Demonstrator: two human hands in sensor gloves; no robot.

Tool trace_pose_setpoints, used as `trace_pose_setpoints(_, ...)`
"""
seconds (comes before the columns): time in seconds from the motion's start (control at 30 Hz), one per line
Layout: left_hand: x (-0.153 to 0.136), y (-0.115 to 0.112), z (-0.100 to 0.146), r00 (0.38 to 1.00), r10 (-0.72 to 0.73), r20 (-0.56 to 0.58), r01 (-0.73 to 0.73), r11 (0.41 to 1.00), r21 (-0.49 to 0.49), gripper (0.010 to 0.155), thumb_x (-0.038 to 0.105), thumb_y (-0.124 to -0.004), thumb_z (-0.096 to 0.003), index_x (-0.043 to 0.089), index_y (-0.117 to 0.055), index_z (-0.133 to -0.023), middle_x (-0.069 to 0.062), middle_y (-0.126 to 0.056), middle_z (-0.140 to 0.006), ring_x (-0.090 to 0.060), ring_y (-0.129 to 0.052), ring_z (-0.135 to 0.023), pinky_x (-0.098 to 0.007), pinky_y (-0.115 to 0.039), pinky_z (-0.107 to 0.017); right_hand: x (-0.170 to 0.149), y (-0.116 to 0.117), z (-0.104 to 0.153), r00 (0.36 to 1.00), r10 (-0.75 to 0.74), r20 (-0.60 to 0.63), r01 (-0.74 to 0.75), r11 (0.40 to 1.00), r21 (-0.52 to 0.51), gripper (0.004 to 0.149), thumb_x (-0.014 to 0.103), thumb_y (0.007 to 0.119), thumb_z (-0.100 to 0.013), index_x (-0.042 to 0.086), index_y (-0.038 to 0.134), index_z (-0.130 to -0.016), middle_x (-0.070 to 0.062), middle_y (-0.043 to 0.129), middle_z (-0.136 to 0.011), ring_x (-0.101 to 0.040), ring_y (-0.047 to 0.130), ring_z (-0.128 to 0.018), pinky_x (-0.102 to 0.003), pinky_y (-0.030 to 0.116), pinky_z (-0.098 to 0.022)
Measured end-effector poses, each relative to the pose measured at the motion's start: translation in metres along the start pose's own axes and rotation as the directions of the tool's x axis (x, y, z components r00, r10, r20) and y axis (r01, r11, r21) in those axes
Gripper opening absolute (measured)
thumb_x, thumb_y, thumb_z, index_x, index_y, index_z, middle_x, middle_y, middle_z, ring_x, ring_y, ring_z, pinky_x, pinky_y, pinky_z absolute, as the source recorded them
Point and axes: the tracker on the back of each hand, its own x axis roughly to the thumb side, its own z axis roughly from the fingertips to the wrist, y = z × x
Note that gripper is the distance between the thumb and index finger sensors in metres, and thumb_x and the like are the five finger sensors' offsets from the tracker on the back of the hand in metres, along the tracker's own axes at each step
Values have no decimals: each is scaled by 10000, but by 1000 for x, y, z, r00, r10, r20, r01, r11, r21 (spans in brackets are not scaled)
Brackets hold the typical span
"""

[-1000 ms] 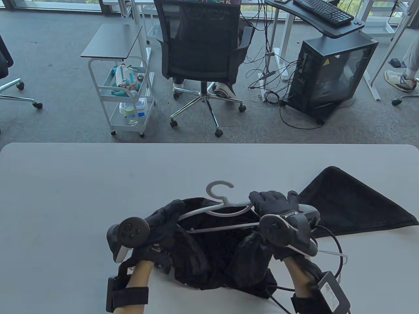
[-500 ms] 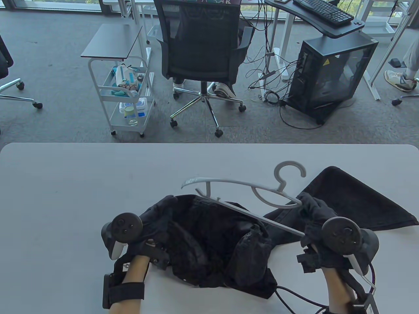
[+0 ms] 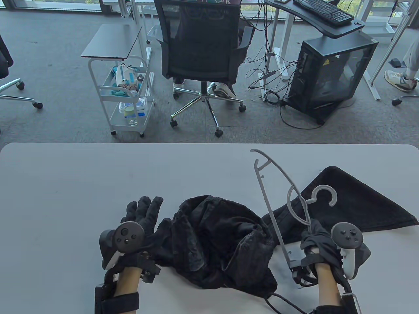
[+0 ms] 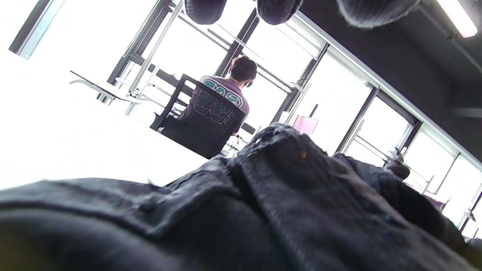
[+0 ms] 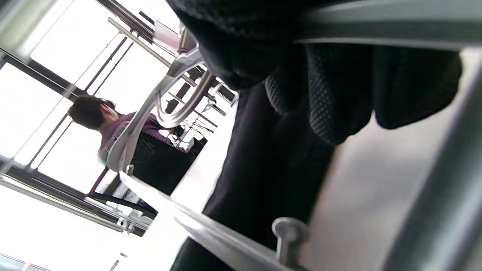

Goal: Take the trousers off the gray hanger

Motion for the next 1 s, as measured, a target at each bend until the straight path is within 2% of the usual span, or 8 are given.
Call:
trace_pose_setpoints(0.1, -1, -3, 1, 1000, -10, -8, 10, 1000, -23, 735, 645, -564, -546, 302, -400, -1174, -252, -433, -1227, -688, -360, -1020, -837, -421, -580, -6, 9, -5, 997, 29, -67, -24, 997, 77, 616, 168, 809, -454, -54, 589, -986, -242, 799, -858, -400, 1038, -578, -459, 944, -325)
trace_pose_setpoints(0.13, -1, -3, 1, 1000, -12, -8, 12, 1000, -24, 733, 645, -562, -547, 303, -399, -1174, -252, -430, -1227, -688, -359, -1021, -836, -420, -580, -7, 11, -5, 995, 51, -84, -41, 993, 107, 622, 173, 800, -467, -68, 561, -989, -252, 777, -868, -353, 1037, -575, -441, 948, -327)
trace_pose_setpoints(0.3, -1, -2, 2, 1000, -15, -16, 14, 999, -29, 739, 643, -559, -548, 287, -400, -1175, -254, -432, -1224, -686, -362, -1020, -835, -420, -580, -3, 8, -3, 990, 103, -91, -93, 989, 117, 623, 212, 776, -500, -79, 536, -995, -276, 744, -893, -392, 1023, -578, -463, 933, -321)
trace_pose_setpoints(0.67, 3, -3, -3, 1000, -18, -16, 17, 999, -47, 750, 646, -557, -546, 277, -389, -1177, -258, -434, -1225, -697, -358, -1015, -840, -407, -578, 2, -10, 5, 968, 245, -62, -246, 969, -7, 575, 304, 743, -517, 30, 625, -1010, -236, 736, -947, -534, 891, -708, -581, 835, -401)
trace_pose_setpoints(0.77, 6, -4, -2, 999, -38, -4, 38, 998, -53, 750, 647, -555, -546, 276, -391, -1177, -261, -429, -1225, -705, -347, -1011, -844, -397, -573, 10, -15, 10, 976, 206, 64, -199, 975, -96, 599, 375, 733, -519, 64, 625, -1020, -236, 699, -978, -563, 816, -769, -617, 785, -442)
trace_pose_setpoints(0.83, 9, -4, -1, 998, -56, 2, 56, 996, -71, 750, 648, -549, -547, 269, -393, -1175, -259, -395, -1230, -706, -302, -1011, -845, -373, -572, 24, -16, 17, 953, 216, 213, -184, 970, -160, 622, 417, 725, -515, 94, 612, -1035, -226, 649, -1017, -579, 720, -840, -659, 712, -497)
trace_pose_setpoints(0.9, 12, -6, 0, 997, -72, 12, 73, 994, -86, 761, 648, -539, -550, 236, -389, -1172, -267, -309, -1234, -690, -162, -1007, -836, -289, -577, 39, -13, 25, 893, 238, 382, -177, 966, -188, 584, 439, 686, -516, 151, 656, -1024, -203, 598, -1057, -589, 629, -898, -689, 657, -533)
trace_pose_setpoints(1.0, 18, -8, 0, 996, -88, 30, 90, 991, -94, 777, 653, -524, -551, 225, -350, -1176, -260, -239, -1234, -674, -96, -1001, -832, -243, -576, 63, -1, 43, 782, 256, 568, -188, 966, -177, 598, 467, 671, -521, 183, 633, -1045, -178, 503, -1110, -604, 476, -955, -723, 553, -578)
